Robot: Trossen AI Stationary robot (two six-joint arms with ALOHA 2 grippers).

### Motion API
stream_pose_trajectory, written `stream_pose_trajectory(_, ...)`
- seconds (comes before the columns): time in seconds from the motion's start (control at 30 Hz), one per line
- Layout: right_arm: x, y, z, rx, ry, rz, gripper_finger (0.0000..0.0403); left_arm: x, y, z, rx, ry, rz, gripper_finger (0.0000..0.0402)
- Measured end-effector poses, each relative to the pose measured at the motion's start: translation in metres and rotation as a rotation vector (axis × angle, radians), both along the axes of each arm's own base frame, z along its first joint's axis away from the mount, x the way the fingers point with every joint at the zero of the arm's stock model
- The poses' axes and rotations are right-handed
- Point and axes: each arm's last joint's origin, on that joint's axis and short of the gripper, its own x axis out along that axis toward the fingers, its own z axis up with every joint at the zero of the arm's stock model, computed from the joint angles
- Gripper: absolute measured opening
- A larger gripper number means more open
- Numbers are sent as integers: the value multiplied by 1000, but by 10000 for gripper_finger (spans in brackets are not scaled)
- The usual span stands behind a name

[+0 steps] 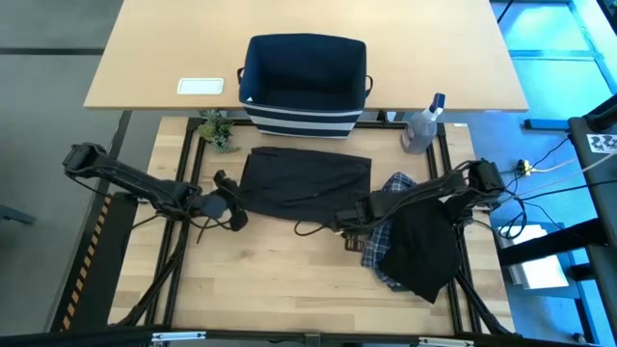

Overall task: Fold Laundry from Bin
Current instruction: Fold the black shorts

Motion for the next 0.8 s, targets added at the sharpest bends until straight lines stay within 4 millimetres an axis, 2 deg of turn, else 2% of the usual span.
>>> stream_pose_trajectory(0.13,8,2,16,15,-85,25,14,-2,-2,7,2,-60,1,58)
stream_pose_trajectory(0.27,25,0,28,-37,-238,65,35,-2,-2,10,25,-82,-5,57)
stream_pose_trajectory(0.43,42,-12,36,-33,-414,52,28,2,6,10,112,-33,-9,17)
stream_pose_trajectory(0.53,44,-19,33,-27,-403,45,6,3,19,9,113,-21,70,5)
stream_pose_trajectory(0.8,32,-25,22,-88,-251,-42,2,10,57,4,34,26,109,1)
